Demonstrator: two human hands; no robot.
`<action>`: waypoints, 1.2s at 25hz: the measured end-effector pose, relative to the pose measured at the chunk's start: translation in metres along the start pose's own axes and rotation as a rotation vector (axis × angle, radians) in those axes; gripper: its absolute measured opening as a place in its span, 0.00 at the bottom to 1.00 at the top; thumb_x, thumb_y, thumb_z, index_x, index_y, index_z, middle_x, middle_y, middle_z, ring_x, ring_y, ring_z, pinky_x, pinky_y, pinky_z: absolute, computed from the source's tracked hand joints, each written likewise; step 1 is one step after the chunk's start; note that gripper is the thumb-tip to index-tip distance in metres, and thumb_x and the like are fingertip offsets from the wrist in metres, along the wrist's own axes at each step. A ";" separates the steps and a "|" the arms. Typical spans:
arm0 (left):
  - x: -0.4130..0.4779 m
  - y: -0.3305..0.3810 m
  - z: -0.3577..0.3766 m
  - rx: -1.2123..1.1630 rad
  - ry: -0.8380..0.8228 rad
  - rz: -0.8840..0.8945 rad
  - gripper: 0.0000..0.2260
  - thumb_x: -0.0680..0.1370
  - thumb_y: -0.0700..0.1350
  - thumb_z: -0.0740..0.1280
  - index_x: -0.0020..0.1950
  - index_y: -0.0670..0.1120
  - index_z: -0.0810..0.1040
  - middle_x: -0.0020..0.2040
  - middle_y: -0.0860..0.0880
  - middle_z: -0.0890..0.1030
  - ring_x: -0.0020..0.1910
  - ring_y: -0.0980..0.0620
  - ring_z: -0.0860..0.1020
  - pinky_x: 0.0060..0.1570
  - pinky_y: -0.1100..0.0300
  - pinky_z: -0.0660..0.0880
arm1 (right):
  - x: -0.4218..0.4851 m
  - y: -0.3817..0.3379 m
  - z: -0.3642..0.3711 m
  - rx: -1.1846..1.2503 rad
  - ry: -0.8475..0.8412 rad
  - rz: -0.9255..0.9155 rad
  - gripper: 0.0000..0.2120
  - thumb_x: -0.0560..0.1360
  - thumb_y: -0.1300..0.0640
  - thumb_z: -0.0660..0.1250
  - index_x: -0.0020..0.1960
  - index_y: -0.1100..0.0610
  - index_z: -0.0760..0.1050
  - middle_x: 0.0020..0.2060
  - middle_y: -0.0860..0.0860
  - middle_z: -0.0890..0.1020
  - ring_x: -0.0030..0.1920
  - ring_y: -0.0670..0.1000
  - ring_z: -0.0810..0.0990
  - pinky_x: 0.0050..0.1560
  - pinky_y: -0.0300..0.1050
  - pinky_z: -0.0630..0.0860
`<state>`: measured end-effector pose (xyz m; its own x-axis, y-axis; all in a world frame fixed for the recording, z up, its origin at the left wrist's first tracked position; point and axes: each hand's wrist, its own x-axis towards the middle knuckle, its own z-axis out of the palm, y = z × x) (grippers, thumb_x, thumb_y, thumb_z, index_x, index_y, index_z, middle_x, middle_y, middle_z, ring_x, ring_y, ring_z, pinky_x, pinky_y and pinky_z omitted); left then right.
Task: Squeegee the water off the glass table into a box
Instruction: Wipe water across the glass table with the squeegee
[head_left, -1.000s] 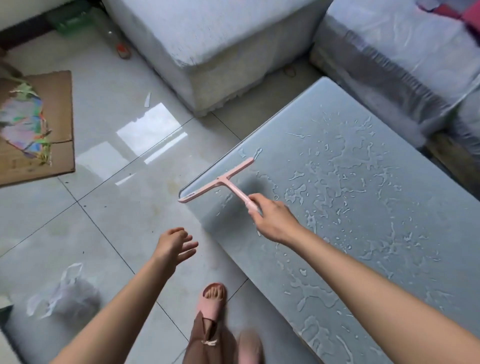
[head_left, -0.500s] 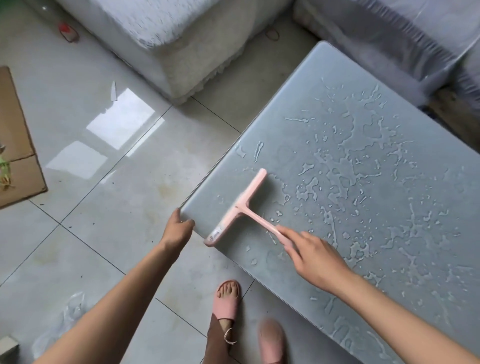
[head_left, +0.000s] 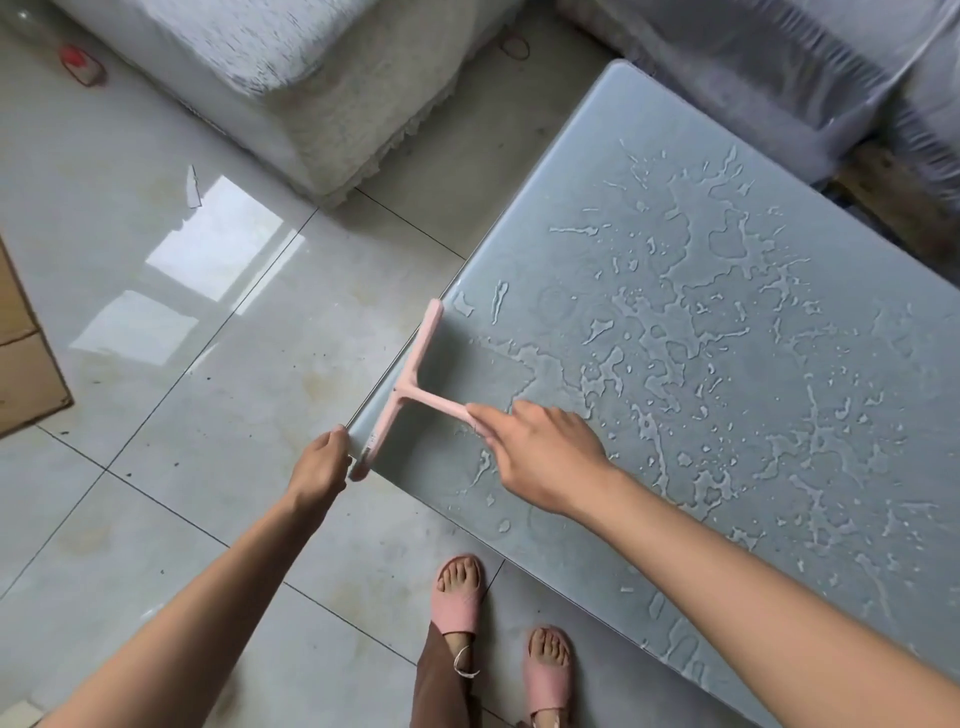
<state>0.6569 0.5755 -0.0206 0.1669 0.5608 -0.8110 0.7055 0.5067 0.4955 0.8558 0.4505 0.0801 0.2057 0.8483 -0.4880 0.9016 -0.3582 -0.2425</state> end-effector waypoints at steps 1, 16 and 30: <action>0.001 -0.002 -0.003 0.038 0.003 0.015 0.14 0.82 0.46 0.51 0.47 0.42 0.74 0.49 0.42 0.74 0.50 0.46 0.72 0.53 0.49 0.71 | 0.007 -0.001 0.001 -0.009 -0.010 0.007 0.16 0.80 0.52 0.55 0.67 0.46 0.66 0.51 0.57 0.77 0.51 0.61 0.78 0.47 0.51 0.73; 0.000 -0.003 -0.003 0.660 0.039 0.213 0.20 0.84 0.49 0.45 0.48 0.44 0.74 0.57 0.35 0.77 0.53 0.39 0.73 0.51 0.52 0.68 | 0.010 -0.023 -0.037 -0.103 -0.028 0.022 0.11 0.78 0.55 0.57 0.58 0.49 0.71 0.48 0.56 0.80 0.50 0.61 0.79 0.40 0.47 0.64; 0.005 0.010 -0.007 1.004 0.055 0.194 0.22 0.82 0.52 0.46 0.64 0.44 0.74 0.63 0.44 0.72 0.65 0.44 0.68 0.57 0.50 0.71 | -0.002 0.007 -0.079 -0.129 -0.059 0.144 0.10 0.78 0.52 0.56 0.57 0.46 0.73 0.50 0.56 0.81 0.51 0.62 0.78 0.40 0.47 0.65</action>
<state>0.6601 0.5880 -0.0175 0.3256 0.6166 -0.7168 0.9252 -0.3642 0.1069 0.8915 0.4770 0.1455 0.3163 0.7662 -0.5594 0.9066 -0.4178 -0.0596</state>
